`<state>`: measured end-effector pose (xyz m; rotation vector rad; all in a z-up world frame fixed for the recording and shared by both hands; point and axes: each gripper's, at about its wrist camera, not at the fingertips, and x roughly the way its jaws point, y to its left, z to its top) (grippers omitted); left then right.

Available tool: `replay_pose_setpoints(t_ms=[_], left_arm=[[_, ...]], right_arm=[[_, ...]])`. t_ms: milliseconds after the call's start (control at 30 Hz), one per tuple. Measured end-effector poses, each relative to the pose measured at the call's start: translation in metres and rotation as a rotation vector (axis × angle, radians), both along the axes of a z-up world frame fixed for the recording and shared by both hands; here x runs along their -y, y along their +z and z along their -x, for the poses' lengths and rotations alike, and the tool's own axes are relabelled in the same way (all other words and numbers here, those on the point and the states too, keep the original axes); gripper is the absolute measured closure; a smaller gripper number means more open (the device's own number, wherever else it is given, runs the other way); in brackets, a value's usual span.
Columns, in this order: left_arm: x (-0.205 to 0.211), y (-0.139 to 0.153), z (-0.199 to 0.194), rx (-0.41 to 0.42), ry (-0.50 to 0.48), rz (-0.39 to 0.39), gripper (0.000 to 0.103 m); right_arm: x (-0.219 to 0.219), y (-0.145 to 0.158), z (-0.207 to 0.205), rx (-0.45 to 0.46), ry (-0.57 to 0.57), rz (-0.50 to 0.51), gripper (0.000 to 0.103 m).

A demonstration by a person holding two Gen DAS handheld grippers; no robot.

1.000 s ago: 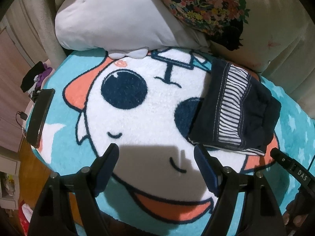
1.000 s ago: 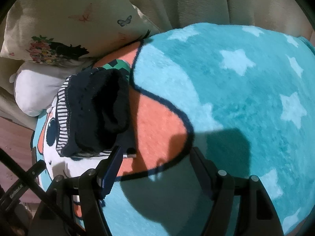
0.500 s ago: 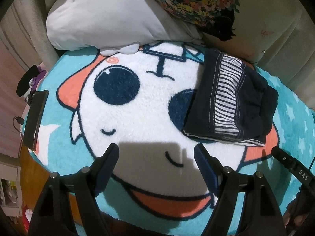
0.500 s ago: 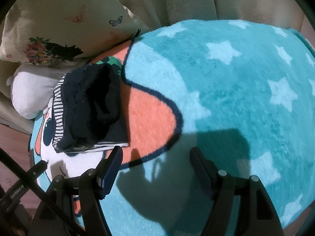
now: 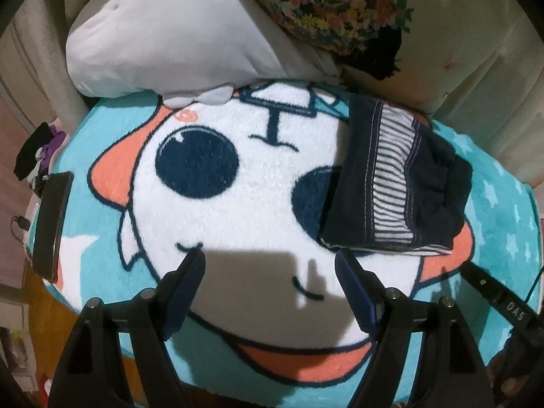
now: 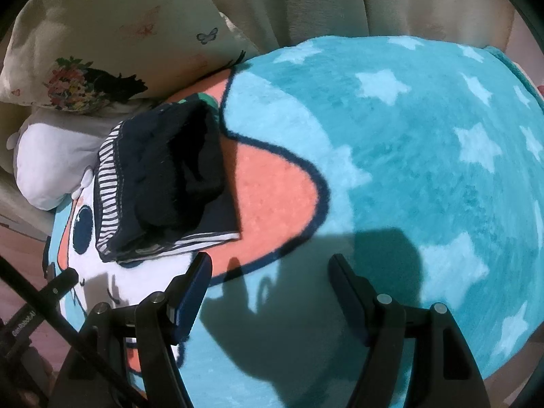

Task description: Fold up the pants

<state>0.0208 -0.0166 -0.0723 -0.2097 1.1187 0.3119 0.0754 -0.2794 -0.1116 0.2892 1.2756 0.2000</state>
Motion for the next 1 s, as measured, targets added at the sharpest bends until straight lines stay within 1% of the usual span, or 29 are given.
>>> replay_pose_setpoints(t_ms=[167,233,667,1000], left_arm=[[-0.009,0.012,0.002,0.065,-0.037,0.023,0.025],[-0.012,0.015,0.001,0.074,-0.049,0.022,0.025],[-0.02,0.013,-0.005,0.076,-0.117,0.034,0.025],[-0.021,0.009,-0.007,0.066,-0.127,0.041,0.025]], right_arm=[[-0.011,0.006,0.004,0.007,-0.005,0.012,0.027],[-0.015,0.009,0.005,0.012,-0.009,0.018,0.027],[-0.014,0.017,0.021,0.023,-0.093,0.044,0.027],[-0.015,0.02,0.024,0.031,-0.11,0.052,0.026]])
